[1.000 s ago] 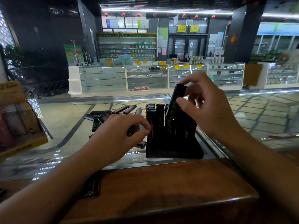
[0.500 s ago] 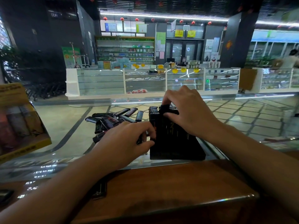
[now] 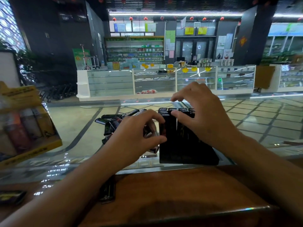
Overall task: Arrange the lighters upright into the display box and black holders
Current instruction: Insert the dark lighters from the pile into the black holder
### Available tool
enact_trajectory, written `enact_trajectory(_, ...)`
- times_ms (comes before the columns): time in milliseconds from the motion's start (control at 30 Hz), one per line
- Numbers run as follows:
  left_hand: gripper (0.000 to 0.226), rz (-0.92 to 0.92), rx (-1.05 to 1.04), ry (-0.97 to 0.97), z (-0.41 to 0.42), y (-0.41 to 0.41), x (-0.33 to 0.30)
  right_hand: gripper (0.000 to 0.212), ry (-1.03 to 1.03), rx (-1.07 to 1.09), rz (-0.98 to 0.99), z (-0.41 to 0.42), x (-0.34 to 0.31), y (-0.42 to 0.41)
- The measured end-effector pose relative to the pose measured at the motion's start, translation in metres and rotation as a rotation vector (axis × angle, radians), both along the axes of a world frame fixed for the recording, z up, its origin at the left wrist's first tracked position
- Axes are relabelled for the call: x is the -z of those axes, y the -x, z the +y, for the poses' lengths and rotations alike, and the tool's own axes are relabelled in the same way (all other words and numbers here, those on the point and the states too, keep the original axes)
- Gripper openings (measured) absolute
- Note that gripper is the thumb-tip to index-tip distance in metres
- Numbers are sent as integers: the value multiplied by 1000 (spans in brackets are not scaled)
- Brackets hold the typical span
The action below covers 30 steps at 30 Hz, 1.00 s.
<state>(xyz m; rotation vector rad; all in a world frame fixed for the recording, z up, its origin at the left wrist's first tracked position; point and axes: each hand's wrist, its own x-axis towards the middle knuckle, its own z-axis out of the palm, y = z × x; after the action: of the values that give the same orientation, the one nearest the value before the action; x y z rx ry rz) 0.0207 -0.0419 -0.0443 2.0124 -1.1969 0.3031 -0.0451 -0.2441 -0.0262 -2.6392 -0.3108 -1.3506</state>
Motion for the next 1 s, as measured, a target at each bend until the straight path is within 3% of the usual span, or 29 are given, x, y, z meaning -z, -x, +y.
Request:
enact_trajectory(133, 43, 123, 52, 158, 1, 1, -3, 20, -80, -141, -25, 14, 4, 11)
enact_trajectory(267, 30, 338, 90, 374, 0, 7, -14, 18, -332, -271, 168, 23, 9, 13)
enact_trajectory(467, 13, 644, 157, 736, -13, 19, -26, 19, -550, -457, 424, 32, 15, 17)
enact_trajectory(600, 9, 686, 180, 798, -28, 26, -26, 18, -696, -519, 540, 37, 15, 19)
enact_trajectory(733, 33, 614, 157, 793, -36, 28, -22, 7, -817, -609, 603, 36, 17, 17)
enact_trajectory(833, 20, 612, 184, 814, -35, 22, -20, 3, -844, -626, 619, 34, 19, 16)
enact_trajectory(900, 10, 607, 193, 811, -33, 20, -19, 7, -848, -641, 640, 36, 20, 16)
enact_trajectory(1000, 22, 561, 165, 803, -30, 21, -20, 22, -846, -654, 658, 39, 20, 14)
